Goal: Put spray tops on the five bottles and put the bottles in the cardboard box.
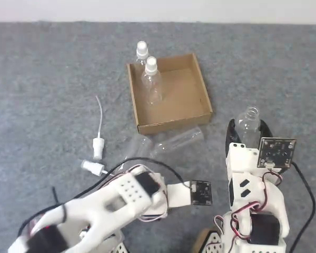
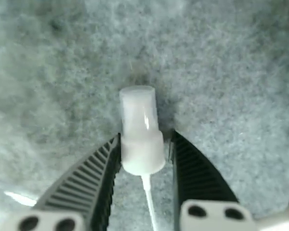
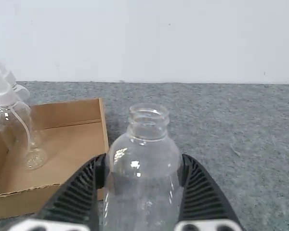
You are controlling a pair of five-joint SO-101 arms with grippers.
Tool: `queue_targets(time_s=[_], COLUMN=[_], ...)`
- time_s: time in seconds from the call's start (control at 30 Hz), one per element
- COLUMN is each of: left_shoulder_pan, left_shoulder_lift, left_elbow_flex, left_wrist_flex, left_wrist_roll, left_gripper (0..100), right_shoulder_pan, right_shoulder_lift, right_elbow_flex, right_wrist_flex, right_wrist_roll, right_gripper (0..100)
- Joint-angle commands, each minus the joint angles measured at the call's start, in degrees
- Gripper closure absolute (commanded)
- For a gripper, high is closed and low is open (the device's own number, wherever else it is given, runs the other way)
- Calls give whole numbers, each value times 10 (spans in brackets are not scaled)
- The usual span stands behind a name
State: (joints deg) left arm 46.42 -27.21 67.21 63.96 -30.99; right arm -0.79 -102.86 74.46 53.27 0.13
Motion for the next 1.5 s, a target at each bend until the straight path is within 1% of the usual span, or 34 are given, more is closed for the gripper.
queue_targets(time_s=[0.0,0.13,0.27,0.37,0.57,0.67,0.8,1.0,1.1,1.2,1.3,1.47], left_shoulder_pan=[-1,-2,1,0,-1,-2,-2,-3,-11,-48,-87,-103], left_shoulder_lift=[148,239,255,253,252,252,252,251,249,211,145,30], left_elbow_flex=[-108,-174,-187,-186,-186,-186,-186,-186,-187,-182,-167,-141], left_wrist_flex=[19,49,47,47,53,68,72,72,70,70,69,68], left_wrist_roll=[5,6,28,29,30,30,69,75,97,102,102,107], left_gripper=[855,862,934,987,987,987,987,987,988,988,988,988], right_shoulder_pan=[-7,-6,-6,-6,-7,-4,-4,-3,-3,-3,-6,-7], right_shoulder_lift=[-9,-9,-9,-9,-9,-9,-9,-9,-9,-9,-9,-9], right_elbow_flex=[-6,-6,-6,-6,-6,-6,-6,-6,-6,-6,-6,-6], right_wrist_flex=[-10,-10,-10,-10,-10,-10,-10,-10,-10,-10,-10,-10], right_wrist_roll=[-1,-1,-1,-1,-1,-1,-1,-1,-1,-2,-2,-3], right_gripper=[961,961,961,961,963,965,965,965,965,965,965,965])
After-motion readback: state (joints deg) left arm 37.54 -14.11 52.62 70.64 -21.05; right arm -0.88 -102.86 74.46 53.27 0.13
